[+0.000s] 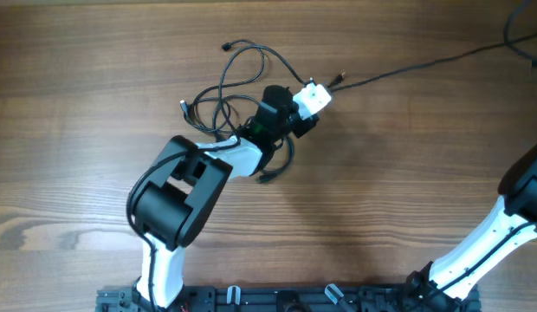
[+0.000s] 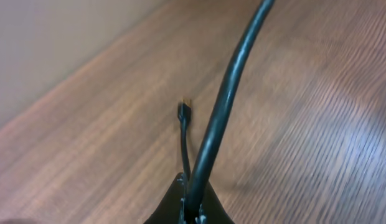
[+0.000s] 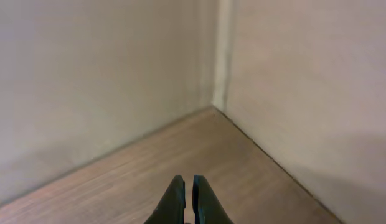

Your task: Untangle cables

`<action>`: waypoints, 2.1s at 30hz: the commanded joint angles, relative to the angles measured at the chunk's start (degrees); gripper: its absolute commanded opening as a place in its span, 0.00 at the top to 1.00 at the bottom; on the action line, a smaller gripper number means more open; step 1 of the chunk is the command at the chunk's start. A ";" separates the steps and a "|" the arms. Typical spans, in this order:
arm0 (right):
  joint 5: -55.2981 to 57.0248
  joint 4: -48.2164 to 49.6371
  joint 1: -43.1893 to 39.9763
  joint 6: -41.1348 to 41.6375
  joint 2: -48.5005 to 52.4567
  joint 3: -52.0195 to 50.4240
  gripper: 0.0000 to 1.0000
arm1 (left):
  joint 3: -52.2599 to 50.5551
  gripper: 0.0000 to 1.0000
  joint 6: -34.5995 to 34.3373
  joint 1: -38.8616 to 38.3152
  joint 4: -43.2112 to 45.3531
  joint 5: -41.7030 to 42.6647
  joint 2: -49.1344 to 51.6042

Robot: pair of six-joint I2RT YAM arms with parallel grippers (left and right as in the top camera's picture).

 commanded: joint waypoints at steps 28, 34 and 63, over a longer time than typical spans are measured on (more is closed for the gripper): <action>-1.16 5.38 -0.98 -18.53 5.60 0.66 0.00 | 0.48 0.46 -18.14 3.39 8.87 -1.14 0.68; -6.71 -5.31 4.15 -18.56 -6.14 0.66 0.00 | 0.48 0.00 -21.86 6.88 -7.85 -1.16 -11.85; -16.68 -67.43 55.93 -5.05 -20.63 0.57 0.00 | 0.48 0.00 -34.07 37.05 -79.58 -2.21 -42.99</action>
